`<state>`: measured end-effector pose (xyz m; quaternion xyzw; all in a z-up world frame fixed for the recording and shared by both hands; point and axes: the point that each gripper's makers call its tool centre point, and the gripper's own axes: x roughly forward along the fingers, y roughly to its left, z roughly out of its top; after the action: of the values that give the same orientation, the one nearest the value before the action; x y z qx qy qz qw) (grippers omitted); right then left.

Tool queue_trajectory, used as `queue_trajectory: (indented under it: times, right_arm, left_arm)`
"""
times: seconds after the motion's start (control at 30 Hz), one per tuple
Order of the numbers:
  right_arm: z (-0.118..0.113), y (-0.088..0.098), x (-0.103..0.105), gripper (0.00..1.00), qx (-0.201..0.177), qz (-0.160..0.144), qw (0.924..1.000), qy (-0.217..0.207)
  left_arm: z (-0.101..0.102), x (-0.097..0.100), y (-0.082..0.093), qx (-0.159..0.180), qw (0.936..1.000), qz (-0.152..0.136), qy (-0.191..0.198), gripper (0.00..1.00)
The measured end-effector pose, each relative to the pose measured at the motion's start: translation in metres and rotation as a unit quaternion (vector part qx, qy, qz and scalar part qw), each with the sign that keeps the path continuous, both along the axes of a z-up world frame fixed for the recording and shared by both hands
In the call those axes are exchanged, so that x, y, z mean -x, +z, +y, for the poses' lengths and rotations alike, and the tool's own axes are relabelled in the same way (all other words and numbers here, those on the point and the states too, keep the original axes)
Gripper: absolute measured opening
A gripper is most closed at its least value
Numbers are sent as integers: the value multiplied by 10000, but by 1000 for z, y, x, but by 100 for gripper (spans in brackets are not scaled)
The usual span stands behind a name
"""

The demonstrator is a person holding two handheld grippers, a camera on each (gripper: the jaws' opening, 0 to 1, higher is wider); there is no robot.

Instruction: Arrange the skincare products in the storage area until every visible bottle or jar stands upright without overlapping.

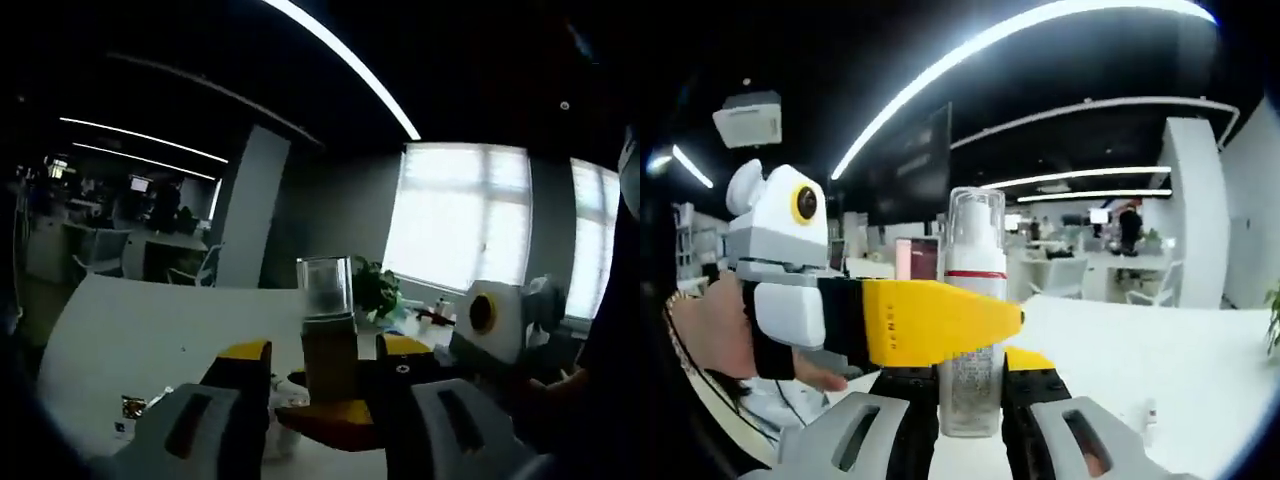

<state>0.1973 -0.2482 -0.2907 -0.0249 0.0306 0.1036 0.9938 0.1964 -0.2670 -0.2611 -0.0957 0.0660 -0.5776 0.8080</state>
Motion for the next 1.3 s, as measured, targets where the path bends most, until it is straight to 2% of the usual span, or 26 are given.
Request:
queue_trajectory:
  times: [0.07,0.13,0.23,0.33,0.43,0.53,0.6,0.67,0.77,0.8,0.83,0.87,0.9,0.93,1.0,1.03,1.07,1.13,1.17,1.2,1.23,1.27,1.3]
  right_arm:
    - [3,1,0,15,112,-42,9999,1]
    - [4,-1,-1,14,63,4,10000,34]
    - [4,-2,-1,14,107,-4,9999,54]
    - [6,-1,0,15,53,-28,9999,114]
    - [13,-2,1,16,95,-37,9986,523]
    - [19,0,6,18,389,-172,9945,956]
    - [21,2,10,19,340,-192,9926,1149]
    - [21,4,11,20,231,-181,9907,1332]
    - [27,10,19,20,-151,-204,9833,1802]
    - [30,12,23,20,-365,-182,9787,2013]
    - [31,15,25,20,-796,-207,9706,2264]
    - [31,17,28,19,-1013,-175,9644,2437]
    - [37,18,36,18,-1360,-15,9511,2773]
    - [37,18,37,18,-1413,9,9482,2844]
    - [44,21,43,19,-1478,-10,9404,3062]
    - [48,20,47,20,-1387,15,9380,3176]
    - [48,19,47,22,-1322,8,9394,3163]
    - [50,19,49,25,-1253,23,9405,3157]
    - [52,19,52,21,-1228,30,9397,3191]
    - [59,20,59,15,-1102,-17,9351,3369]
    - [51,19,53,15,-1032,-33,9468,3049]
    - [53,21,54,15,-1073,-27,9439,3124]
    - [53,20,54,15,-1061,-9,9452,3087]
  left_arm:
    - [3,-4,0,72,9999,70,78,27]
    - [4,-3,1,148,9998,150,12,19]
    - [5,-2,1,133,9999,101,-35,19]
    - [6,0,1,206,9993,277,-159,17]
    - [8,2,1,120,9992,208,-314,16]
    - [11,5,2,90,9979,110,-624,16]
    - [11,9,4,102,9960,105,-878,16]
    - [11,15,8,79,9930,-40,-1180,16]
    - [12,27,16,158,9850,-137,-1714,16]
    - [14,37,20,240,9777,-130,-2084,16]
    - [16,42,25,334,9730,-179,-2278,16]
    - [17,49,26,365,9658,-197,-2558,16]
    - [19,54,30,436,9608,-172,-2731,16]
    - [19,58,31,393,9576,-178,-2850,16]
    - [21,69,31,329,9467,-248,-3196,16]
    - [21,75,30,263,9400,-317,-3388,16]
    - [23,81,29,185,9341,-335,-3550,16]
    - [22,83,29,166,9325,-376,-3589,16]
    - [22,83,29,162,9322,-365,-3597,16]
    - [21,82,28,154,9333,-381,-3568,16]
    - [22,83,25,113,9313,-188,-3636,16]
    - [21,78,26,153,9333,-340,-3572,16]
    - [22,78,26,137,9326,-331,-3591,16]
